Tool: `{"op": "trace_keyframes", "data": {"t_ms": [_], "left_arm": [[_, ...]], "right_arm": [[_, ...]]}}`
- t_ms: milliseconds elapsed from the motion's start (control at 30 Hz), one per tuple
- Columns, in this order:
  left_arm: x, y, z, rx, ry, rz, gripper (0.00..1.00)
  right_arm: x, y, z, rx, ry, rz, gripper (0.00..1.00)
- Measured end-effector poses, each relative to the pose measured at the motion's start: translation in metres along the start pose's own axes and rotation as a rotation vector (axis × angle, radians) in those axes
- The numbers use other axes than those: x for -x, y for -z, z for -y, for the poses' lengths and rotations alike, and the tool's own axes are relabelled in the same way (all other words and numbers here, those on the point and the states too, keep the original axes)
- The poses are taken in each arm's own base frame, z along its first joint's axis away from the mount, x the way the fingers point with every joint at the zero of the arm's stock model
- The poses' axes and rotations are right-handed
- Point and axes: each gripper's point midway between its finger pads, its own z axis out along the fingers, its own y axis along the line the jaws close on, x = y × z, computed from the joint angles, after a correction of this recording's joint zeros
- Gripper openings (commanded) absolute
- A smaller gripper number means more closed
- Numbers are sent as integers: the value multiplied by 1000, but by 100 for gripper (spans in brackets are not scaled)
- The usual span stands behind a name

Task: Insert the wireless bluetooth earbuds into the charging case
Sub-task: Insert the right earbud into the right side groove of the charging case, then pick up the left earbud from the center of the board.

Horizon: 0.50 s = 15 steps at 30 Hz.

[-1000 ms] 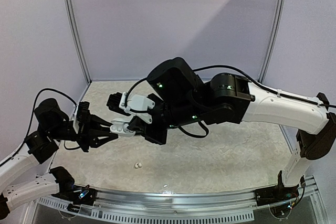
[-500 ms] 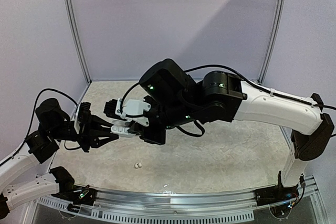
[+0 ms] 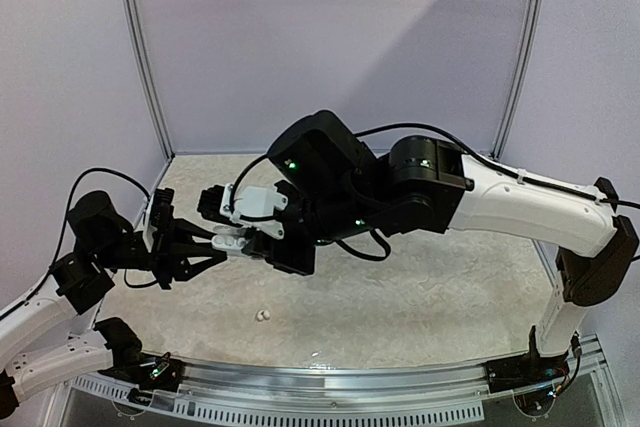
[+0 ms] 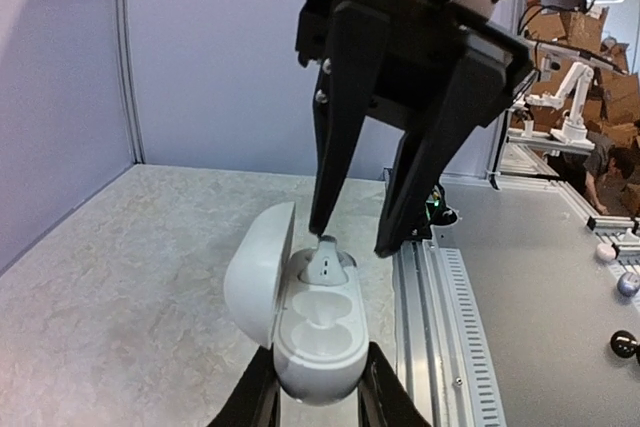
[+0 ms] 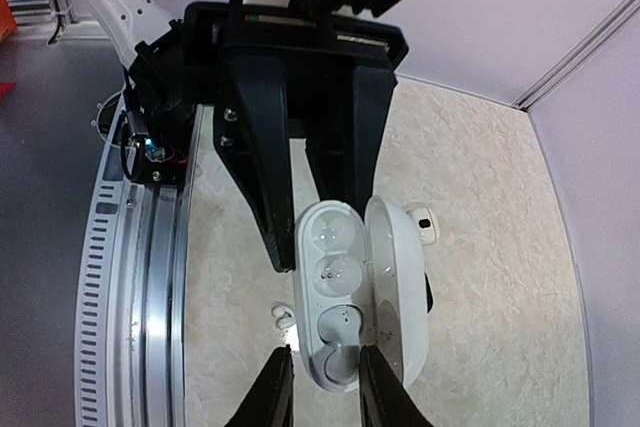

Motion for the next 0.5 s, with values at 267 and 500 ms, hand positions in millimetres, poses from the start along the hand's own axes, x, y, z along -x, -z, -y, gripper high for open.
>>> {"op": "trace_keyframes", "data": {"t_ms": [267, 500], "left_arm": [[-6, 0, -17, 89, 163, 23, 0], [-3, 14, -56, 285, 255, 68, 0]], "right_arm": [[30, 41, 20, -58, -84, 167, 37], [9, 55, 70, -150, -363, 243, 49]]}}
